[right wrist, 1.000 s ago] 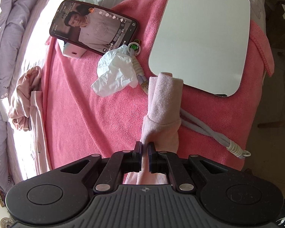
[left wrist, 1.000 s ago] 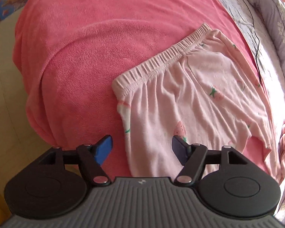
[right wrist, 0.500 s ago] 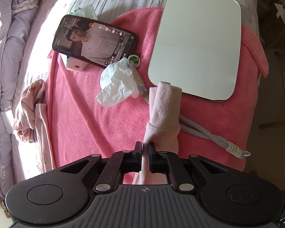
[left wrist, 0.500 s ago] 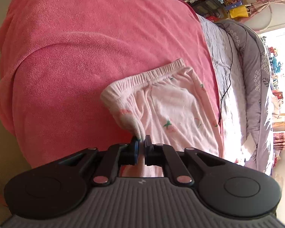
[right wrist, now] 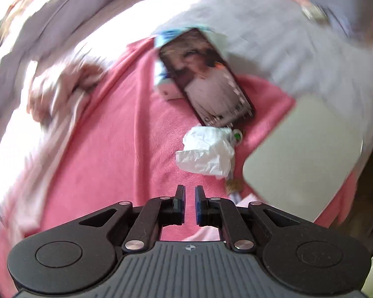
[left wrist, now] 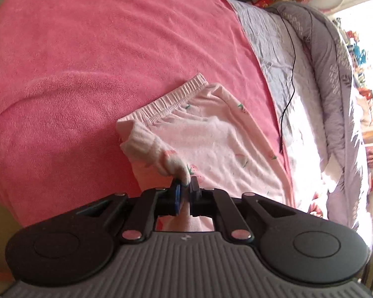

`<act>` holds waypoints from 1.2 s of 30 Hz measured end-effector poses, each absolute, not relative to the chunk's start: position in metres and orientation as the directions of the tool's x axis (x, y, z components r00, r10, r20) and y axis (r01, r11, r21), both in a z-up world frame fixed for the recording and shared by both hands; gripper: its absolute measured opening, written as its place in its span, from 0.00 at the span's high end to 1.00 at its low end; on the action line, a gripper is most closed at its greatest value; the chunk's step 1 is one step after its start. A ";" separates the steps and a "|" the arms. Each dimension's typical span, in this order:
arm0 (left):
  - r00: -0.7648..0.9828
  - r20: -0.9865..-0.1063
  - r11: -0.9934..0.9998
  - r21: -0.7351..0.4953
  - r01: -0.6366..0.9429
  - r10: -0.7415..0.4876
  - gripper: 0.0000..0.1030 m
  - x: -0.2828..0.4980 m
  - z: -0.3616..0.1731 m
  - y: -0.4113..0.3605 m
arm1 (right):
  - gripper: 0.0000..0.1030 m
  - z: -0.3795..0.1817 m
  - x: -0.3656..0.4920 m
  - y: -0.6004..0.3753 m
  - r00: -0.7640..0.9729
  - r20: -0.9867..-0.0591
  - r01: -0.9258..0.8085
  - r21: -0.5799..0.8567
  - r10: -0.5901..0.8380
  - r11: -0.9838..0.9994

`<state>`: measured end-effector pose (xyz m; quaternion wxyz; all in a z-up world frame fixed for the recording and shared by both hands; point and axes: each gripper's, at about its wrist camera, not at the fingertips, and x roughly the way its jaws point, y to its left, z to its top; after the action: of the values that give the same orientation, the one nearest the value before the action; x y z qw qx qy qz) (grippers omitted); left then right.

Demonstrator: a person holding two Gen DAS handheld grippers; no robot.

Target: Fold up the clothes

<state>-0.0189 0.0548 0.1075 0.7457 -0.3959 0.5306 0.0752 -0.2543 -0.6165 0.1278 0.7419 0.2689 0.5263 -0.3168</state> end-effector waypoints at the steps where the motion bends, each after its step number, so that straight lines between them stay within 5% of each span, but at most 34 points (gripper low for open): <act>1: 0.419 -0.856 0.685 -0.501 -0.529 -0.303 0.97 -0.018 0.107 0.054 | 0.85 0.133 -0.238 -0.607 0.215 -0.948 0.639 -0.044 -0.233 0.768; 3: 0.409 -0.864 0.695 -0.487 -0.529 -0.294 0.97 -0.018 0.105 0.053 | 0.79 0.129 -0.221 -0.544 0.247 -0.949 0.202 -0.148 -0.197 0.968; 6: 0.396 -0.874 0.692 -0.470 -0.548 -0.281 0.96 -0.021 0.101 0.054 | 0.58 0.124 -0.222 -0.470 0.280 -0.954 -0.355 -0.205 -0.105 0.912; 8: 0.386 -0.881 0.693 -0.458 -0.556 -0.273 0.96 -0.023 0.099 0.055 | 0.55 0.116 -0.234 -0.437 0.288 -0.955 -0.583 -0.232 -0.069 0.779; 12: 0.366 -0.893 0.696 -0.437 -0.570 -0.261 0.95 -0.027 0.093 0.059 | 0.55 0.096 -0.255 -0.415 0.224 -0.974 -0.765 -0.193 -0.028 0.614; 17: 0.351 -0.903 0.696 -0.419 -0.583 -0.250 0.95 -0.032 0.088 0.061 | 0.61 0.071 -0.268 -0.403 0.200 -0.978 -0.877 -0.206 -0.060 0.435; 19: 0.343 -0.908 0.703 -0.408 -0.583 -0.242 0.95 -0.035 0.088 0.063 | 0.91 0.066 -0.262 -0.405 0.164 -0.983 -0.878 -0.184 -0.083 0.442; 20: 0.338 -0.911 0.710 -0.398 -0.581 -0.235 0.95 -0.036 0.090 0.064 | 0.94 0.069 -0.257 -0.408 0.145 -0.986 -0.862 -0.166 -0.081 0.479; 32: 0.330 -0.922 0.740 -0.364 -0.565 -0.202 0.95 -0.047 0.109 0.068 | 0.94 0.152 -0.176 -0.496 0.204 -0.963 -0.430 -0.248 -0.174 0.868; 36: 0.326 -0.925 0.775 -0.350 -0.527 -0.196 0.94 -0.035 0.107 0.059 | 0.86 0.140 -0.192 -0.470 0.220 -0.965 -0.640 -0.253 -0.143 0.726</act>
<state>-0.0350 0.0591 0.1073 0.7500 -0.3172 0.5698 0.1100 -0.1917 -0.4696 0.1402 0.7095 -0.3263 0.5995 0.1752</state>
